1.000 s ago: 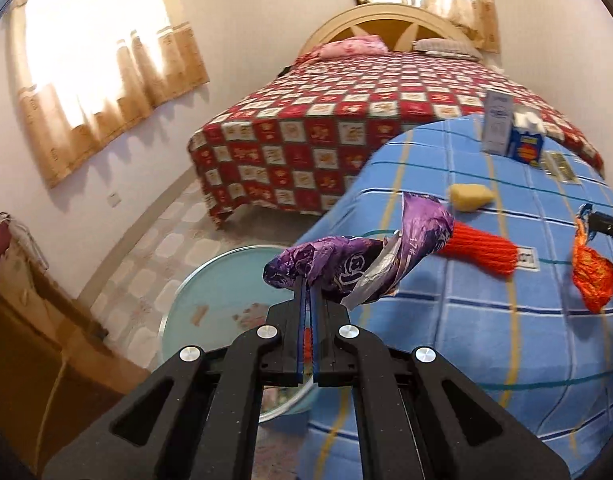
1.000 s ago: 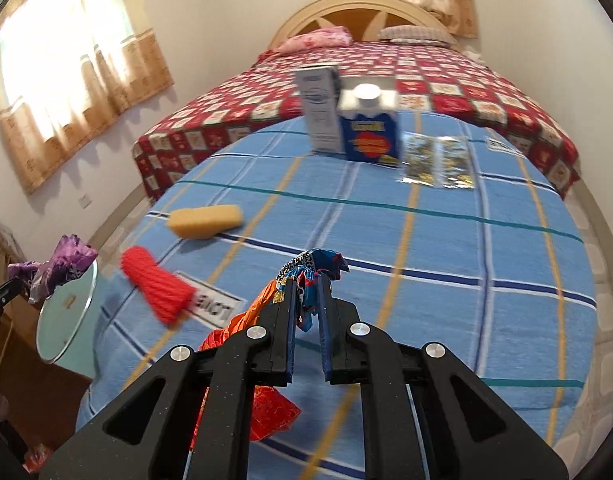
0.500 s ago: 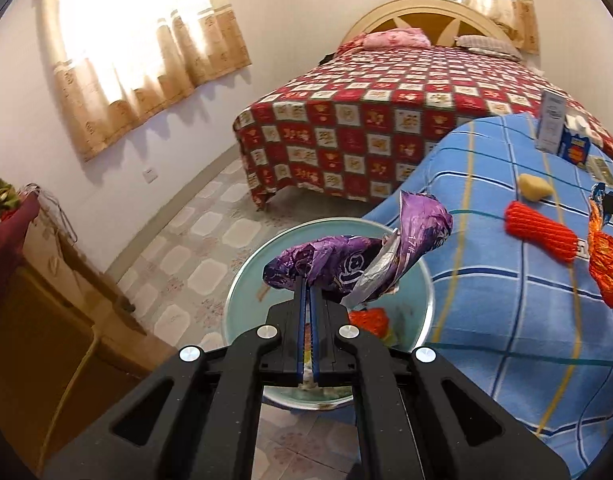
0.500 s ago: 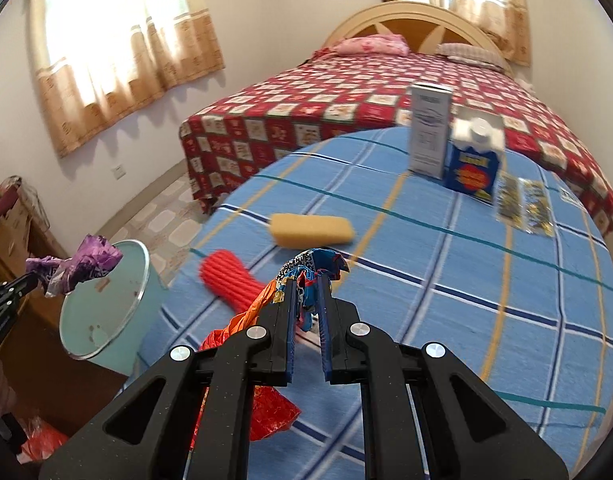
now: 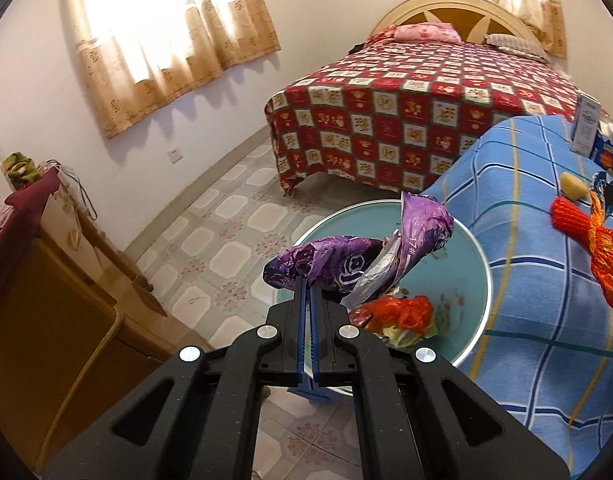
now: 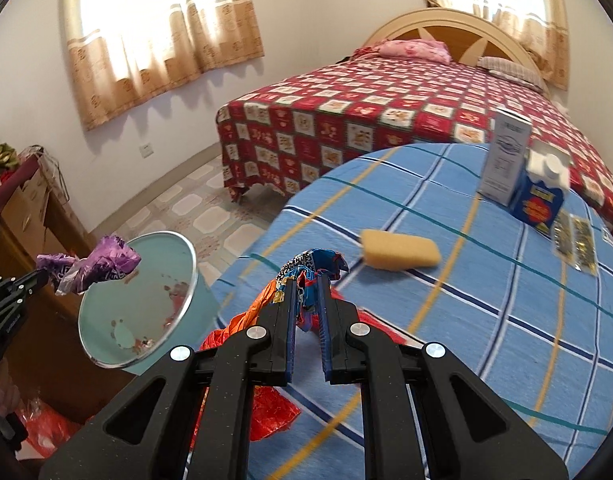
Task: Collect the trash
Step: 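Carry the purple wrapper and ribbon wrapper over the wastebasket with both tools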
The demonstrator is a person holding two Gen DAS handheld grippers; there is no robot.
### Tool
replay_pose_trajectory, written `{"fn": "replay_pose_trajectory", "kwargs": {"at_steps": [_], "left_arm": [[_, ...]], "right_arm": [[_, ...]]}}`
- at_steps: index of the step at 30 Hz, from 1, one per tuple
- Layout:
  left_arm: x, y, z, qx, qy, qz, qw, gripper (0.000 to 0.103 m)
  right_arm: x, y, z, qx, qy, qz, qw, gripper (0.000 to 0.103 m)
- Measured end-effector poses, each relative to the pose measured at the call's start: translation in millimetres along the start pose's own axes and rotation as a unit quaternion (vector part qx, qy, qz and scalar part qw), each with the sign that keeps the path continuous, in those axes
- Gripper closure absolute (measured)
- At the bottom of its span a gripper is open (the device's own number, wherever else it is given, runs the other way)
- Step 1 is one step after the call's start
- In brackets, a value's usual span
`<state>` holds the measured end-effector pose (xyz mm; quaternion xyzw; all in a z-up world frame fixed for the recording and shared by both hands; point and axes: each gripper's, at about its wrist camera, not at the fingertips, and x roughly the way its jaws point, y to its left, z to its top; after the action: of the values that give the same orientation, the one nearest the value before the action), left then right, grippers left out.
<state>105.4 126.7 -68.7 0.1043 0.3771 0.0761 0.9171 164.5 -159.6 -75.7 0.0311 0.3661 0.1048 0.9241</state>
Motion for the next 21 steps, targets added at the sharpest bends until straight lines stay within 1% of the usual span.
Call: {"fn": "replay_pose_trajectory", "kwargs": {"at_steps": [15,21], "left_arm": [[13,32,-10,-0.018,0.023,0.039,0.9988,0.101],[18,40,-13,-0.027,0.031,0.042,0.9983,0.101]], "right_arm": [[32,50,18,-0.043,0.019,0.024,0.999,0.092],[40,64,20,-0.057,0.025,0.028,0.998,0.092]]}}
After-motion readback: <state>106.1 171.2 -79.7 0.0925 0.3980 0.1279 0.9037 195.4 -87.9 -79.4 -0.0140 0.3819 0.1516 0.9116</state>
